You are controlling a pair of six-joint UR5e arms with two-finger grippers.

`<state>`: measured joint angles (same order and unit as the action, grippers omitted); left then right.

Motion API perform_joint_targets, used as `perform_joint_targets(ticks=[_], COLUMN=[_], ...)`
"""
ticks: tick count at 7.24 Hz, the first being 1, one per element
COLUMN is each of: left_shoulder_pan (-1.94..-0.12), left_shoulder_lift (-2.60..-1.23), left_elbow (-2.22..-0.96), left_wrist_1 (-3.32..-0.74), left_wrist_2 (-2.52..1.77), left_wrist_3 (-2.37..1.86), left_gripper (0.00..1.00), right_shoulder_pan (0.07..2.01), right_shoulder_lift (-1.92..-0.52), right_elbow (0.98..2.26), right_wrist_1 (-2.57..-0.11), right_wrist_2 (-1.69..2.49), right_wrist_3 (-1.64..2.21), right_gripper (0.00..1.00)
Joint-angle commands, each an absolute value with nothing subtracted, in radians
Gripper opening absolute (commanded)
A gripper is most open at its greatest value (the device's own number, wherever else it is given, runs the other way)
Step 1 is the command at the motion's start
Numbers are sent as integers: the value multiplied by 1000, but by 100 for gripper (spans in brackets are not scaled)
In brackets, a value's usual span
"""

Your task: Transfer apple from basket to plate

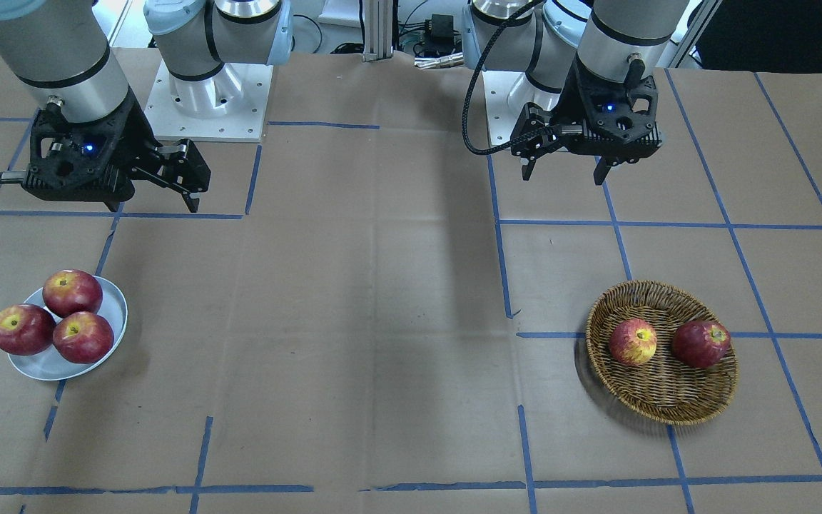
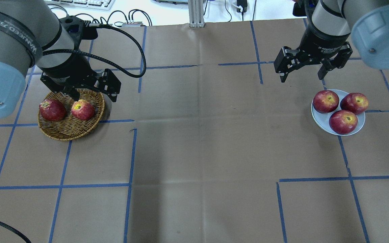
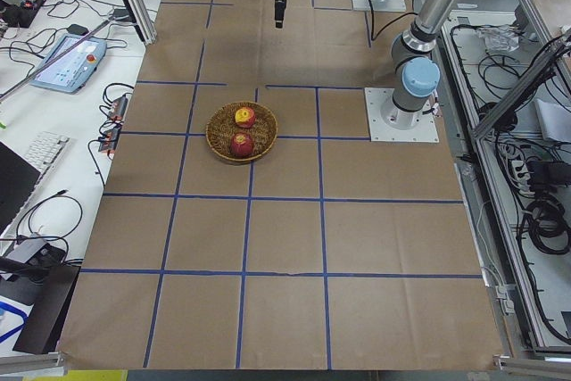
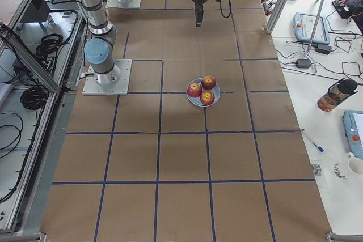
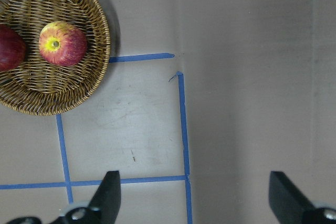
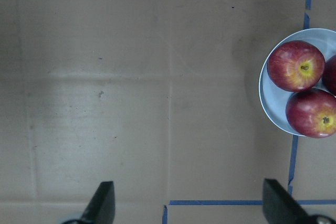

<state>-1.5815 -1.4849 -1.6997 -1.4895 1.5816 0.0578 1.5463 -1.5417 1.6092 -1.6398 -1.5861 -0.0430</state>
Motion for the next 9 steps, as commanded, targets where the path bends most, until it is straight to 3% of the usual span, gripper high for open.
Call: perform_joint_targets(ticks=[1,9], left_shoulder_pan=[-1582,-1585], left_shoulder_lift=[-1485,-1456], left_elbow=[-1700,-1681], left_wrist_1=[-1489,-1500], left_wrist_2=[1582,1597], left_wrist_3=[58,54], left_gripper=[99,99], right_shoulder_pan=[1546,1546], right_shoulder_lift=[-1542,-1542], right_elbow=[1609,1609], right_wrist_1=[-1640,-1640], right_wrist_2=[-1586,-1586], right_wrist_3=[-43,-43], right_gripper=[100,100])
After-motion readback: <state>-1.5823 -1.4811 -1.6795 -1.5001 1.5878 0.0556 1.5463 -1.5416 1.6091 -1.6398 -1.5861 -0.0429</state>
